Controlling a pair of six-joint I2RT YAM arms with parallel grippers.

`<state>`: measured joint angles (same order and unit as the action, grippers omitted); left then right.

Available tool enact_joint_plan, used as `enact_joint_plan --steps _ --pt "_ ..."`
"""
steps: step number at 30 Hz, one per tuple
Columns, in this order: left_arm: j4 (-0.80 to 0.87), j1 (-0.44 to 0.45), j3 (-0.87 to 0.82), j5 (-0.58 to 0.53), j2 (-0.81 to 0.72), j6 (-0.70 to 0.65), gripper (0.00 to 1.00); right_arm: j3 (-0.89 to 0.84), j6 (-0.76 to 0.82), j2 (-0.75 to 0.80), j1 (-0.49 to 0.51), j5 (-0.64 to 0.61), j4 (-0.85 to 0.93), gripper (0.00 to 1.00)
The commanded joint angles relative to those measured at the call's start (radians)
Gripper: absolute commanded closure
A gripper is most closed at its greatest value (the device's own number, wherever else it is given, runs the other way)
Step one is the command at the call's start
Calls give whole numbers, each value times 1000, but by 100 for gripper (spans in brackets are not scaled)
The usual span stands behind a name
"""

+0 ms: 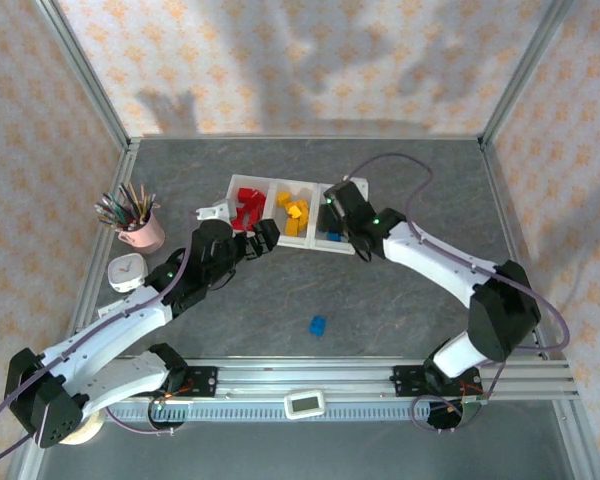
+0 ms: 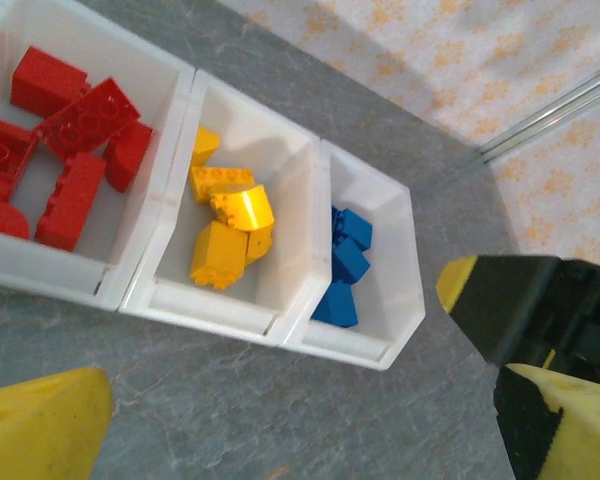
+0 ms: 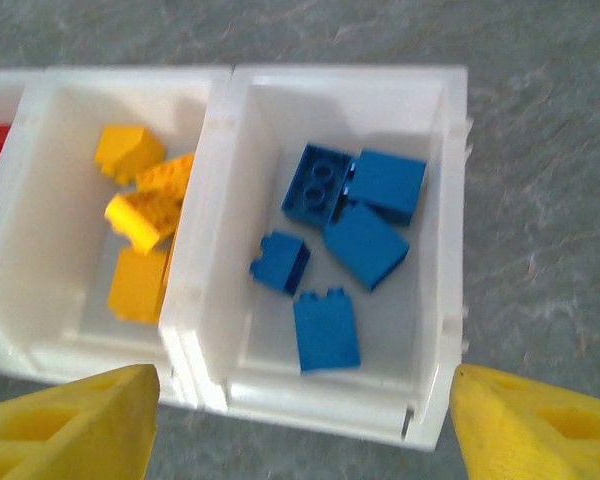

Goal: Sort the legos into containers by color
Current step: Touch the lego at the bottom-center of the table.

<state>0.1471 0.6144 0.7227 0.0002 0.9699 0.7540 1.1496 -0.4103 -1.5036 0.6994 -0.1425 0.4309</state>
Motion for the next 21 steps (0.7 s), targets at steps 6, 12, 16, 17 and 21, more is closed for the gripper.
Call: enact_joint_plan --steps 6,12,16,17,21 --pt "82 -6 -109 39 -78 40 1 -129 -138 89 159 0 101 21" --pt "100 -5 -167 50 -121 76 1 -218 -252 107 279 37 103 17" --pt "101 -5 -209 52 -147 100 1 -274 -339 110 356 62 70 15" --pt "101 -5 -216 53 -151 104 1 -284 -361 107 374 64 67 14" --pt "103 -6 -247 57 -173 123 1 -321 -446 104 448 67 46 13"
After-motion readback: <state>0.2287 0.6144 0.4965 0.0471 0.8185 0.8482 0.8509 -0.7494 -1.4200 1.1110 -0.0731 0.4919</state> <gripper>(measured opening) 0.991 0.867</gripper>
